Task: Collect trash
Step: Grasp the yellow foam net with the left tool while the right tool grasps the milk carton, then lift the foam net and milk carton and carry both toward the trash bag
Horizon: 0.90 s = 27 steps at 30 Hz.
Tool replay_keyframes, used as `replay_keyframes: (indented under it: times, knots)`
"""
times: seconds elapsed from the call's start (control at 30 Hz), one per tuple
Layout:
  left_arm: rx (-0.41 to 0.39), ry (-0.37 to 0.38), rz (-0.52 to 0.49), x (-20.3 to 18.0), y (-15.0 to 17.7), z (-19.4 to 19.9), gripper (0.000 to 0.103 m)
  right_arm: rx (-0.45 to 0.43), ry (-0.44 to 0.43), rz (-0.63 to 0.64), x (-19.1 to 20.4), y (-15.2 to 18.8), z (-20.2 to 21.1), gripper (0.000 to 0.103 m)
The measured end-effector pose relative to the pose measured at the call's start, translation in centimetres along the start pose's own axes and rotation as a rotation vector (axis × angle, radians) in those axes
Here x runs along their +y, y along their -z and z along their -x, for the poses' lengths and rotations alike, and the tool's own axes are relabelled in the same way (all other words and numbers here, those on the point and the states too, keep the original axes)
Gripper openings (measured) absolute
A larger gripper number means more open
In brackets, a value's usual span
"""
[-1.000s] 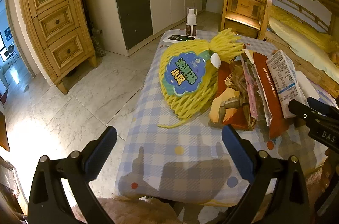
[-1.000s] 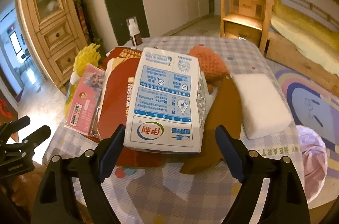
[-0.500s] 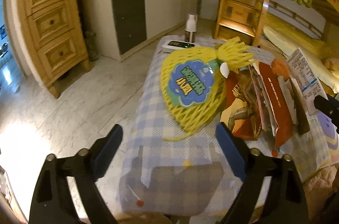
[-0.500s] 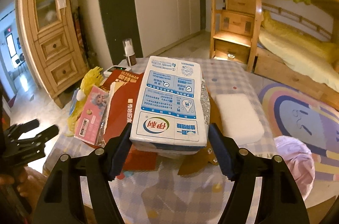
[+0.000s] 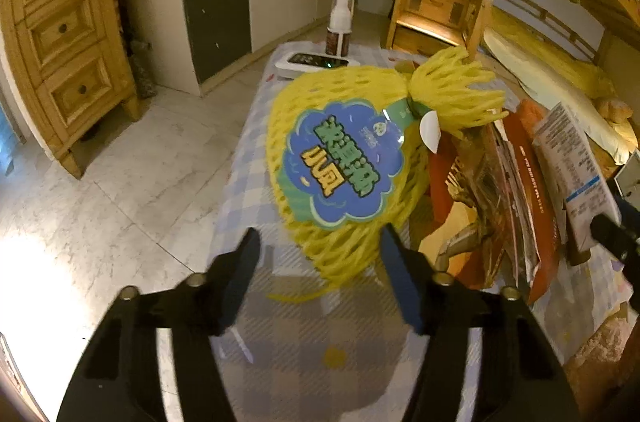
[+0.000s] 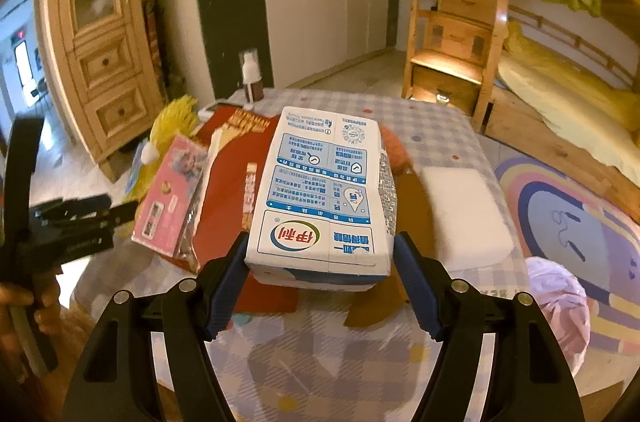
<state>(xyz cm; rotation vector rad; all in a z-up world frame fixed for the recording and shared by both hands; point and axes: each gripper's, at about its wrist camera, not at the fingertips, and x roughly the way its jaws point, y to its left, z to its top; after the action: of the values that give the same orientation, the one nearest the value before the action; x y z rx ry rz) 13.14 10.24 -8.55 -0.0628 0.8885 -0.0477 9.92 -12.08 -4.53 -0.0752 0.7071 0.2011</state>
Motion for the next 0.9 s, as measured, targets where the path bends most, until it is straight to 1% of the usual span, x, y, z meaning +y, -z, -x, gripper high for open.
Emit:
replay_keyframes:
  times: [0.07,0.13,0.2,0.23,0.3,0.5,0.6,0.67,0.8,0.9]
  knots:
    - [0.023,0.017,0.001,0.0,-0.2,-0.7,0.041,0.015,-0.001,0.003,0.1,0.1,-0.4,0.071]
    - [0.033,0.016,0.000,-0.1,-0.1,-1.0,0.033,0.022,-0.001,0.001,0.0,0.3,-0.5,0.071]
    - [0.029,-0.001,0.000,0.0,-0.2,-1.1,0.009,0.023,0.002,0.001,-0.1,0.4,-0.5,0.071]
    - [0.023,-0.007,0.005,0.2,-0.2,-1.0,0.006,0.023,0.003,0.001,-0.1,0.4,-0.5,0.071]
    - [-0.006,-0.022,0.020,0.6,-0.3,-0.3,0.005,0.021,0.006,0.001,-0.1,0.4,-0.4,0.071]
    - [-0.159,-0.053,0.075,1.8,-0.9,3.3,0.004,0.016,0.018,-0.002,-0.1,0.3,-0.3,0.071]
    - [-0.231,-0.056,0.057,1.3,-1.1,5.2,0.004,0.010,0.019,-0.002,0.0,0.2,0.1,0.071]
    - [-0.265,-0.038,0.050,0.8,-1.5,6.2,0.004,0.003,0.020,-0.001,0.0,0.2,0.5,0.071]
    - [-0.302,-0.017,0.026,-0.3,-2.7,7.6,0.004,-0.019,0.021,-0.011,-0.4,-0.2,1.5,0.071]
    - [-0.340,-0.005,-0.007,-1.8,-4.6,8.7,0.004,-0.035,0.024,-0.017,-0.9,-0.4,2.2,0.071]
